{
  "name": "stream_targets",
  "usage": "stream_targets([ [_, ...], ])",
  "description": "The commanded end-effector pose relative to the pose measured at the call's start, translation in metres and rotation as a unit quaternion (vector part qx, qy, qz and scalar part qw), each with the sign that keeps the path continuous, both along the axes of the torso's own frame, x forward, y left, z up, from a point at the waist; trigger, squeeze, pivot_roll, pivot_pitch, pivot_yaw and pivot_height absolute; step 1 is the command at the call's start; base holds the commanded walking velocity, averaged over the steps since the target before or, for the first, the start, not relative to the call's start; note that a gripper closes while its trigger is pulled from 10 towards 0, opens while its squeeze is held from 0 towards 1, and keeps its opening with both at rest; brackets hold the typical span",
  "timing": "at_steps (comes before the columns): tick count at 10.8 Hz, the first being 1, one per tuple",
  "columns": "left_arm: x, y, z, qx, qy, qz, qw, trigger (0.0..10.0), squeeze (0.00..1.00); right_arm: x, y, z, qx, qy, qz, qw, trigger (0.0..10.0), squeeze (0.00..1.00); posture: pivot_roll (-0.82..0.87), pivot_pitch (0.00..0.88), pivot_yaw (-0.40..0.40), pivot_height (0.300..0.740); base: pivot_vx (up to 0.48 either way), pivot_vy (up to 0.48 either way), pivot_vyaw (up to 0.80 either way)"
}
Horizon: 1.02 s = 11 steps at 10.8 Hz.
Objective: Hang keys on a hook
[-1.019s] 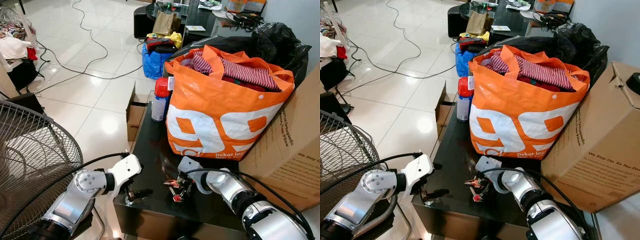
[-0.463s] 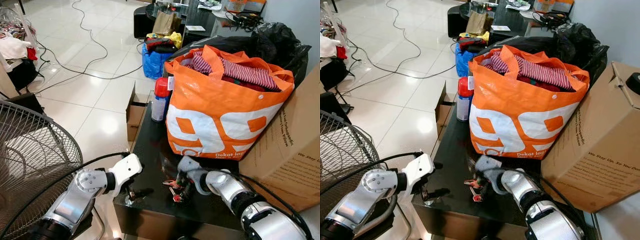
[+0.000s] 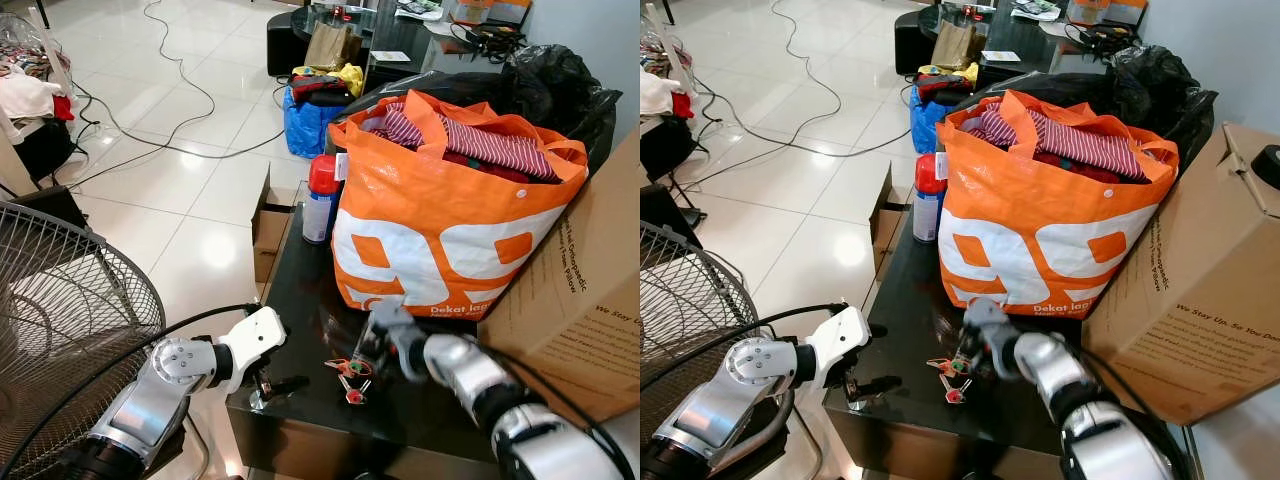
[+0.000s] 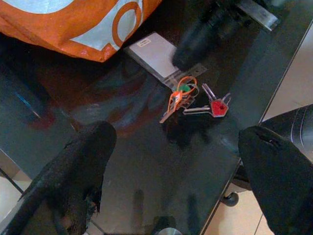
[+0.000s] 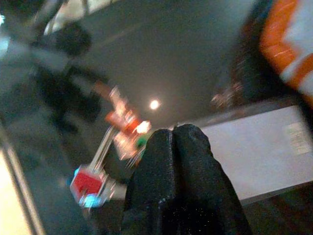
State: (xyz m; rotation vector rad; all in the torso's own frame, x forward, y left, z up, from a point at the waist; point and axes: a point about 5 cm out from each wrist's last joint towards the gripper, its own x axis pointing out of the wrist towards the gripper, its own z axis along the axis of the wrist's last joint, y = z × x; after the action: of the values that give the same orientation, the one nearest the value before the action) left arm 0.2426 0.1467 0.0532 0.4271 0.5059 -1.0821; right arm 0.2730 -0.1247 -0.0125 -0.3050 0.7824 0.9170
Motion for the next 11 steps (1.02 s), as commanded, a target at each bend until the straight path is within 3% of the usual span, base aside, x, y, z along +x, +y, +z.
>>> stream_targets([
  [1,0.002,-0.005,0.003,0.002,-0.005,-0.012,1.0,10.0,0.25,0.0,-0.003,0.001,-0.013,-0.003,0.021,1.0,10.0,1.0,-0.01,0.0,-0.106,0.74,0.0,0.0,0.0],
  [6,0.0,-0.005,0.002,0.004,-0.003,-0.014,1.0,10.0,0.25,0.001,0.004,-0.003,-0.059,-0.036,0.015,0.997,10.0,1.0,-0.01,0.0,-0.109,0.74,0.0,0.0,0.0],
  [7,0.0,-0.005,0.002,0.004,-0.003,-0.014,1.0,10.0,0.25,-0.003,0.006,-0.006,-0.077,-0.033,0.041,0.996,10.0,1.0,-0.01,0.0,-0.109,0.74,0.0,0.0,0.0],
  [8,0.0,-0.006,0.002,0.003,-0.002,-0.014,1.0,10.0,0.25,-0.006,0.008,-0.01,-0.097,-0.035,0.053,0.993,10.0,0.74,-0.01,0.0,-0.11,0.74,0.0,0.0,0.0],
  [9,0.0,-0.006,0.002,0.003,-0.002,-0.015,1.0,10.0,0.25,-0.007,0.009,-0.011,-0.102,-0.038,0.055,0.993,10.0,0.0,-0.01,0.0,-0.112,0.74,0.0,0.0,0.0],
  [11,-0.001,-0.006,0.002,0.003,-0.001,-0.014,1.0,10.0,0.25,-0.006,0.013,-0.01,-0.102,-0.046,0.053,0.992,10.0,0.0,-0.01,0.0,-0.114,0.74,0.0,0.0,0.0],
])
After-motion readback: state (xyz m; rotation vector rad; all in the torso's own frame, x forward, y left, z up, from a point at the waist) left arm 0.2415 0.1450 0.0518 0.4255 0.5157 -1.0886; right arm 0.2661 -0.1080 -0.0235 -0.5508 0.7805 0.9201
